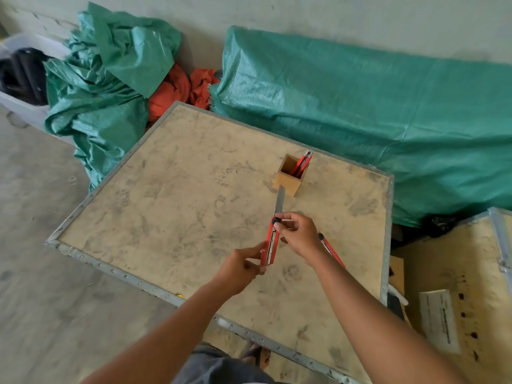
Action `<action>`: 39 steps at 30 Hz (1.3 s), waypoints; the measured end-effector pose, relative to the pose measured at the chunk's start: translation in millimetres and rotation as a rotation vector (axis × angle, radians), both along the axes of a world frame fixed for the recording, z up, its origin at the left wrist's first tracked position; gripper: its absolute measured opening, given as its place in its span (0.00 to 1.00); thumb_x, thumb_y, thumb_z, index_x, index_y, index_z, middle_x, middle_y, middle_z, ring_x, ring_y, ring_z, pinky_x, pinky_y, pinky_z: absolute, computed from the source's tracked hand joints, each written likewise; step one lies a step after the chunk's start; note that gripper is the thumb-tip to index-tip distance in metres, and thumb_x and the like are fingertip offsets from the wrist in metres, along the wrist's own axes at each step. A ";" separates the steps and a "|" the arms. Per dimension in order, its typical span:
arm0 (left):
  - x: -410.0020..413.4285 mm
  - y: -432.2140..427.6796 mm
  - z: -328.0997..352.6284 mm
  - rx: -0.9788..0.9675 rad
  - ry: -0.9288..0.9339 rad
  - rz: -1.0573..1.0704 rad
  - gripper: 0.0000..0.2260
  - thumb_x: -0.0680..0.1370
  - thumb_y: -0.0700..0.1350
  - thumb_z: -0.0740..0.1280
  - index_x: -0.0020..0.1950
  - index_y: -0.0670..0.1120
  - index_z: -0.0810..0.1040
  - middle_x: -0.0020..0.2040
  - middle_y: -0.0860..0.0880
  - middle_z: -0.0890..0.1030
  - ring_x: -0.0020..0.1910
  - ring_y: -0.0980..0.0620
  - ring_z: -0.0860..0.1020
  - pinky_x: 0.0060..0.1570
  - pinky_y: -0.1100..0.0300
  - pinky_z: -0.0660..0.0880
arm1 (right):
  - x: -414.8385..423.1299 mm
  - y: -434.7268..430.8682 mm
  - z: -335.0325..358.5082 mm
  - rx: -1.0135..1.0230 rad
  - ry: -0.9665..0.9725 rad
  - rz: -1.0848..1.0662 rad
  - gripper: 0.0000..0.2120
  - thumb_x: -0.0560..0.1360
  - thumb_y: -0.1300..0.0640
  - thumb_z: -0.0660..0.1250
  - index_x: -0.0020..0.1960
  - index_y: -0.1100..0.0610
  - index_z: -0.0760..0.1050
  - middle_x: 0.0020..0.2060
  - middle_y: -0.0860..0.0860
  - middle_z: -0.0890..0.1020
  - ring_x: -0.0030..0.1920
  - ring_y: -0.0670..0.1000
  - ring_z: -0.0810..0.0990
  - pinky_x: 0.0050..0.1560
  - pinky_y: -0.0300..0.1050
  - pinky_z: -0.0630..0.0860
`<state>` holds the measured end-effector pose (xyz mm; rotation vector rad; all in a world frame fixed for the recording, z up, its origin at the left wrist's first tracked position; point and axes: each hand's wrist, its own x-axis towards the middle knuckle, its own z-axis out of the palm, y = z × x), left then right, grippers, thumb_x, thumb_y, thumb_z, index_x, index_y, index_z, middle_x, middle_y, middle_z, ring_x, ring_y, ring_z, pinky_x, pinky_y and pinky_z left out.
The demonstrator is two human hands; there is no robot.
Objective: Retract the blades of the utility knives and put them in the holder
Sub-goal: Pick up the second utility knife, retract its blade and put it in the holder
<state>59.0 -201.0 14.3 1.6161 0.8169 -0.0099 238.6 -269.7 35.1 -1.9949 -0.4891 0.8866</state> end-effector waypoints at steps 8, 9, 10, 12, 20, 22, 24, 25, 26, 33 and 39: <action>7.0 4.8 79.6 -0.033 -0.243 0.125 0.24 0.74 0.29 0.71 0.67 0.47 0.78 0.47 0.52 0.85 0.41 0.60 0.81 0.46 0.52 0.84 | 12.6 -9.6 83.1 0.230 -0.105 0.056 0.12 0.77 0.60 0.71 0.60 0.53 0.83 0.51 0.50 0.87 0.48 0.46 0.85 0.42 0.36 0.81; 7.0 5.8 87.9 -0.044 -0.265 0.138 0.23 0.74 0.28 0.71 0.67 0.45 0.78 0.47 0.51 0.85 0.41 0.60 0.82 0.46 0.52 0.84 | 12.6 -10.6 92.2 0.244 -0.138 0.081 0.12 0.77 0.61 0.72 0.60 0.53 0.84 0.52 0.48 0.86 0.49 0.44 0.84 0.45 0.34 0.80; 7.1 7.2 94.4 -0.054 -0.285 0.151 0.23 0.74 0.28 0.71 0.67 0.44 0.78 0.47 0.51 0.85 0.42 0.58 0.82 0.45 0.53 0.84 | 11.6 -11.4 100.7 0.251 -0.175 0.108 0.12 0.77 0.60 0.72 0.60 0.52 0.84 0.53 0.47 0.86 0.50 0.42 0.83 0.48 0.33 0.78; 7.1 9.8 107.1 -0.074 -0.323 0.171 0.23 0.73 0.27 0.72 0.66 0.43 0.78 0.46 0.49 0.86 0.42 0.57 0.83 0.44 0.54 0.84 | 6.4 -13.5 115.8 0.241 -0.262 0.175 0.12 0.76 0.59 0.73 0.59 0.51 0.84 0.54 0.45 0.86 0.52 0.39 0.82 0.52 0.30 0.76; -1.6 34.8 138.5 -0.108 -0.416 0.152 0.23 0.73 0.28 0.72 0.66 0.42 0.78 0.51 0.40 0.86 0.44 0.52 0.85 0.44 0.55 0.84 | -20.8 -8.5 149.9 0.231 -0.423 0.331 0.11 0.76 0.61 0.74 0.57 0.54 0.86 0.49 0.33 0.79 0.51 0.36 0.81 0.53 0.29 0.76; -4.7 44.3 143.1 -0.102 -0.413 0.121 0.23 0.73 0.28 0.72 0.67 0.42 0.78 0.52 0.38 0.86 0.44 0.52 0.85 0.44 0.55 0.84 | -27.8 -5.1 154.3 0.229 -0.428 0.322 0.11 0.75 0.61 0.74 0.57 0.55 0.86 0.48 0.33 0.78 0.47 0.32 0.80 0.49 0.26 0.75; -7.0 52.4 147.4 -0.098 -0.408 0.084 0.23 0.73 0.28 0.72 0.66 0.41 0.79 0.52 0.39 0.86 0.45 0.51 0.85 0.44 0.55 0.84 | -32.3 -2.0 156.7 0.223 -0.435 0.307 0.12 0.75 0.60 0.74 0.58 0.53 0.85 0.51 0.37 0.80 0.46 0.39 0.81 0.49 0.30 0.76; -8.3 55.8 149.7 -0.101 -0.409 0.073 0.23 0.72 0.28 0.73 0.66 0.41 0.79 0.52 0.39 0.86 0.45 0.51 0.84 0.44 0.55 0.84 | -34.3 -0.4 156.7 0.220 -0.435 0.300 0.13 0.76 0.59 0.74 0.59 0.51 0.85 0.54 0.41 0.81 0.47 0.44 0.82 0.50 0.33 0.77; -9.2 58.9 152.0 -0.106 -0.411 0.066 0.23 0.72 0.28 0.73 0.66 0.41 0.79 0.52 0.39 0.86 0.45 0.50 0.84 0.44 0.55 0.84 | -36.9 1.1 156.7 0.219 -0.431 0.288 0.13 0.76 0.58 0.73 0.60 0.49 0.84 0.57 0.44 0.81 0.48 0.47 0.82 0.52 0.36 0.79; -14.8 80.7 158.1 -0.108 -0.401 -0.030 0.23 0.71 0.27 0.73 0.65 0.40 0.79 0.48 0.42 0.86 0.44 0.48 0.84 0.44 0.54 0.84 | -63.0 14.8 147.6 0.215 -0.464 0.009 0.10 0.70 0.53 0.79 0.48 0.52 0.83 0.52 0.45 0.84 0.43 0.44 0.83 0.47 0.37 0.79; -17.9 91.4 156.6 -0.106 -0.417 -0.094 0.23 0.72 0.28 0.74 0.65 0.43 0.80 0.48 0.43 0.87 0.43 0.49 0.84 0.43 0.57 0.84 | -75.4 13.6 143.7 0.240 -0.405 0.011 0.13 0.73 0.57 0.77 0.57 0.51 0.83 0.55 0.46 0.84 0.42 0.41 0.83 0.48 0.36 0.78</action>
